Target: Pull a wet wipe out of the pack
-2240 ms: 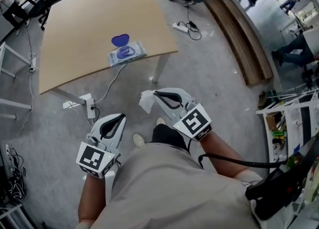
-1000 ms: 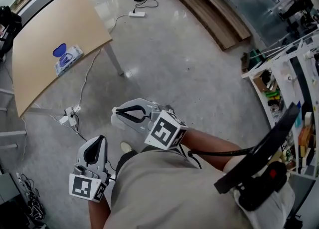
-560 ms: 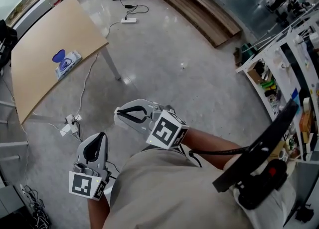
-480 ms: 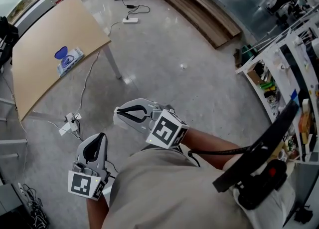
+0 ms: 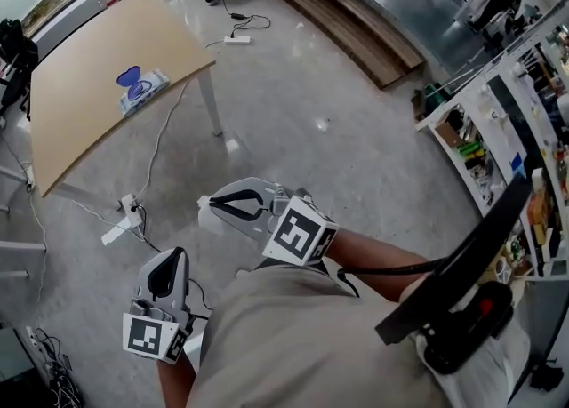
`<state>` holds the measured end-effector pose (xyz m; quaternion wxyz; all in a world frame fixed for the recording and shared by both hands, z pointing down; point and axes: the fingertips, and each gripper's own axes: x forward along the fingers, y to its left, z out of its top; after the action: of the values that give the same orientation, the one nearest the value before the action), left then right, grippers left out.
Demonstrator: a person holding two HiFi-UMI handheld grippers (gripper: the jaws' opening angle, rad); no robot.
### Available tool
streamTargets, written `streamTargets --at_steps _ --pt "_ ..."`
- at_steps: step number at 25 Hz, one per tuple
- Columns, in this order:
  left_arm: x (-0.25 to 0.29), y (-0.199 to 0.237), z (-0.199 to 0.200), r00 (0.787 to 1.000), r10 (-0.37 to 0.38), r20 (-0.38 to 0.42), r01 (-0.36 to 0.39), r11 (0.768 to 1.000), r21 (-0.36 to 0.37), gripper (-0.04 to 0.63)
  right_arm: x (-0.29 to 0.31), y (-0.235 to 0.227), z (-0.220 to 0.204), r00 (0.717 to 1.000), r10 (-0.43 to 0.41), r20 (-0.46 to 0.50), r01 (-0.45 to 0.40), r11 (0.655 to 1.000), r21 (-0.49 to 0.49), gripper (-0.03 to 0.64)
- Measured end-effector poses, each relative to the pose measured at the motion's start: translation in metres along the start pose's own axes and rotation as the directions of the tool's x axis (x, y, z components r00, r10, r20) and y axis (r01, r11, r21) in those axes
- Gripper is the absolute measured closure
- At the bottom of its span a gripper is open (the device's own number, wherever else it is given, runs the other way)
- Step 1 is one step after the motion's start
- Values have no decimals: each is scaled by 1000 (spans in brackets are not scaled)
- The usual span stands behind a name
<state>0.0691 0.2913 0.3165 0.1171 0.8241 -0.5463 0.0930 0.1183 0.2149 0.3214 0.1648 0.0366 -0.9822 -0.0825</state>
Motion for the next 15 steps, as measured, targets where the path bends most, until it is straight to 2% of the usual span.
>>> streamTargets --at_steps 8,15 --pt "-44 -24 -23 997 -80 -12 80 997 20 589 -7 70 16 1000 -7 -23 7 1000 14 611" --pt "-36 -39 -5 999 -44 12 44 999 29 589 -26 74 22 1000 18 -3 -18 1000 9 611"
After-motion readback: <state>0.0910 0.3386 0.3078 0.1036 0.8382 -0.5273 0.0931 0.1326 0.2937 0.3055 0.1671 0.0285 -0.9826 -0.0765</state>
